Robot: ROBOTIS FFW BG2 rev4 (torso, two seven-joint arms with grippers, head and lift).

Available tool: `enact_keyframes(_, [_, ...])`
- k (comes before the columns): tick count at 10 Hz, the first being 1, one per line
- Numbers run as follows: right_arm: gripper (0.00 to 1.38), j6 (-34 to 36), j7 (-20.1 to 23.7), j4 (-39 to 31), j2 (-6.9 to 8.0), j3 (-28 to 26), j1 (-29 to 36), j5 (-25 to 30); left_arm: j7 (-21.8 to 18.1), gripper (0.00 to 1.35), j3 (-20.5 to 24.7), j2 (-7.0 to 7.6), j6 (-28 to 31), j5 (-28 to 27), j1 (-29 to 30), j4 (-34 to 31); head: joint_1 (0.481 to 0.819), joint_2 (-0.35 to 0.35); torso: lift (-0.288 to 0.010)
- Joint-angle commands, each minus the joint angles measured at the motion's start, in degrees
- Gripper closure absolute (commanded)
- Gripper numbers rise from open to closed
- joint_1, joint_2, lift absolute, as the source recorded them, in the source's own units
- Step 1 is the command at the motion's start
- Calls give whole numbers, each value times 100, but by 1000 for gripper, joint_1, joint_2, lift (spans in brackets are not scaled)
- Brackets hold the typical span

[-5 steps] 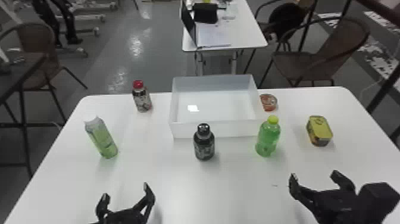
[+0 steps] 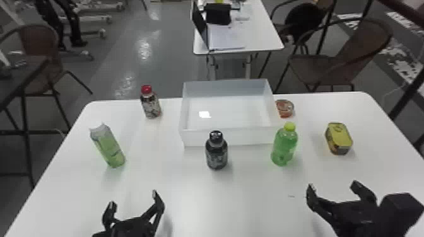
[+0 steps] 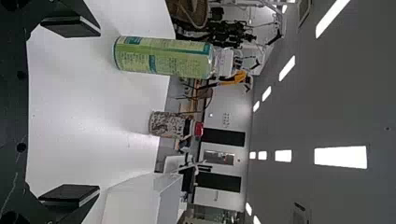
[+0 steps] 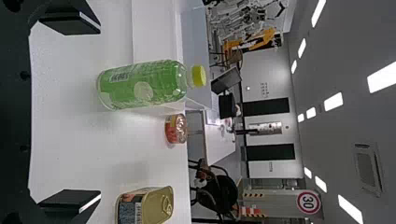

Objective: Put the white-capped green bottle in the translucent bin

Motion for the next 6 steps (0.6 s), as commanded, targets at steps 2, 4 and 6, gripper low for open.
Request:
enact_keyframes(2, [59,0,0,3,0,0,0,-7,34,117,14,-15,35,20,-135,128,695,82,-91])
enact_keyframes(4, [59,0,0,3,0,0,0,-16,34,117,76,-15,44,108,-372,357,695,85,-91])
enact_keyframes(6, [59,35,0,-6,0,9,0,-16,42,117,216,-15,185,196,-618,515,695,98,-91])
